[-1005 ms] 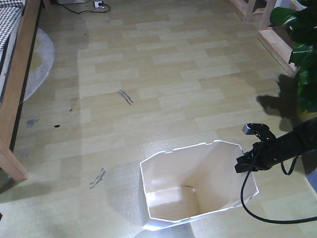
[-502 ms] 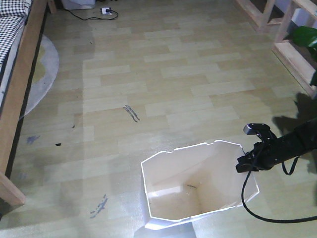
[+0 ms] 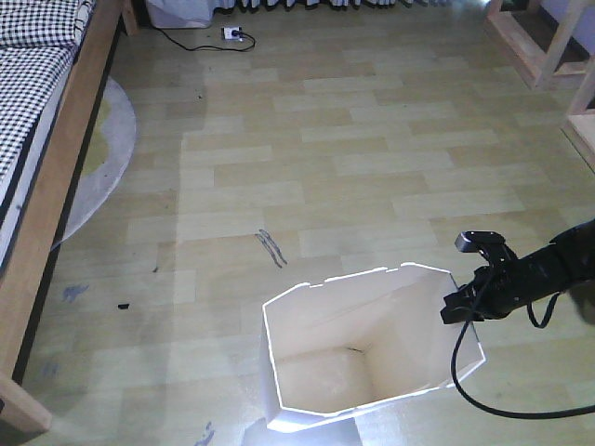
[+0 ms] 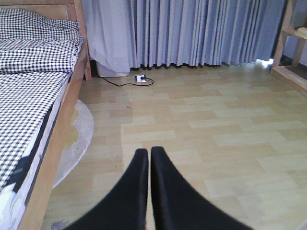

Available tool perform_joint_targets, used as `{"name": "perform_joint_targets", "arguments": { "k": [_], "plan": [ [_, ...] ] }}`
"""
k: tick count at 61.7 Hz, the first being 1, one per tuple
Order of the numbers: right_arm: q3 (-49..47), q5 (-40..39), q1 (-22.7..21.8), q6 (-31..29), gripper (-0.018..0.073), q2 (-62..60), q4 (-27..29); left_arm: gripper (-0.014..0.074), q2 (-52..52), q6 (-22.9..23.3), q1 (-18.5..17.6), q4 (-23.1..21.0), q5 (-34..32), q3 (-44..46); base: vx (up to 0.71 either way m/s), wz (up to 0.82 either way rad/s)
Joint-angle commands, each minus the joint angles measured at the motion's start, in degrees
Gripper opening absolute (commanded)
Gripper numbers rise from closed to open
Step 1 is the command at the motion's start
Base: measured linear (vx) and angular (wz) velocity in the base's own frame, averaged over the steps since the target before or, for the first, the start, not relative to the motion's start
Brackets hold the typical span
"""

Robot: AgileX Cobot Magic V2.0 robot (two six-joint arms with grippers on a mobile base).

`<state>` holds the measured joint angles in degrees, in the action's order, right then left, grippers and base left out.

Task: Move trash bin to bedside with robot
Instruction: 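Hold the bin with the right gripper while the base turns away from the desk, then carry the held bin with the right gripper toward the bed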

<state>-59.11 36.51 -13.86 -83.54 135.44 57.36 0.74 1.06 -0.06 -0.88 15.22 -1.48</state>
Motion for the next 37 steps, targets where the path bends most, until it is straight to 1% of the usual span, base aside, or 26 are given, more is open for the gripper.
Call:
{"name": "perform_joint_targets", "arguments": {
  "k": [1, 37],
  "plan": [
    [-0.9, 11.1, -0.1, -0.2, -0.0005, -4.3, 4.0, -0.0006, 0.9, 0.3, -0.1, -0.2, -4.0, -1.1, 0.33, 0.09],
    [-0.9, 11.1, -0.1, -0.2, -0.0005, -4.3, 4.0, -0.0006, 0.9, 0.3, -0.1, -0.2, -4.0, -1.1, 0.33, 0.04]
  ]
}}
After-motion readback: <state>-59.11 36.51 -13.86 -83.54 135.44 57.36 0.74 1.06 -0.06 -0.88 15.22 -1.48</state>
